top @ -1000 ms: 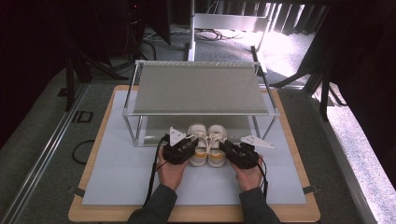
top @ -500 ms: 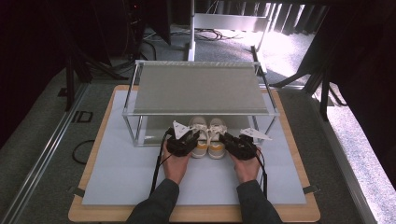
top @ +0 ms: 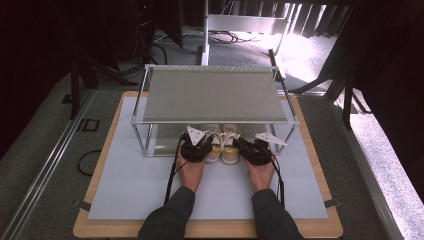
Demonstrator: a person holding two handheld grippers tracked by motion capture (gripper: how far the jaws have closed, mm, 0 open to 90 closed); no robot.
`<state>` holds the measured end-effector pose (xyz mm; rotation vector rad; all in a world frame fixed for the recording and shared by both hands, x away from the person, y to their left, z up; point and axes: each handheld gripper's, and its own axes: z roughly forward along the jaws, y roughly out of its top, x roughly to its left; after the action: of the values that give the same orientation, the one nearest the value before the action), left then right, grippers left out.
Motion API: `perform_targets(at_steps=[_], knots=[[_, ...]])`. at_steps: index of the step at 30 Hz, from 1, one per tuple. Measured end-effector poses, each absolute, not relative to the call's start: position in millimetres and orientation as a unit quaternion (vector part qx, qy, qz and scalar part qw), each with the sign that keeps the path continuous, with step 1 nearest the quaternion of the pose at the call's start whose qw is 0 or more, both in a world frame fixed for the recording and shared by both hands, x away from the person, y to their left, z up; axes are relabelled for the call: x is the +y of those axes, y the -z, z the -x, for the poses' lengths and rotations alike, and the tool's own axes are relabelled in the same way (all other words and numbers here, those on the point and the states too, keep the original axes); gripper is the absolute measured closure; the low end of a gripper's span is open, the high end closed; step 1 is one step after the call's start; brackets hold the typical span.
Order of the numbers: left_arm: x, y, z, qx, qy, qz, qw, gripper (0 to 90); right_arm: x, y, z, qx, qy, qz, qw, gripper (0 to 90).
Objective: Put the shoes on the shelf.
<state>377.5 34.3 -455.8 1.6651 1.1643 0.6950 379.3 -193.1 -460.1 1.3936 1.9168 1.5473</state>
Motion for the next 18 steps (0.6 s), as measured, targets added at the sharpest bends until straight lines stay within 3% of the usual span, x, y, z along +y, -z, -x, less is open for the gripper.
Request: perform_targets(at_steps=[18], knots=[[31.8, 461.1, -390.0, 0.489, -0.314, -0.653, 0.485, 63.9, -186.0, 467.0, -398.6, 0.644, -0.562, -0.491, 0.167, 71.2]])
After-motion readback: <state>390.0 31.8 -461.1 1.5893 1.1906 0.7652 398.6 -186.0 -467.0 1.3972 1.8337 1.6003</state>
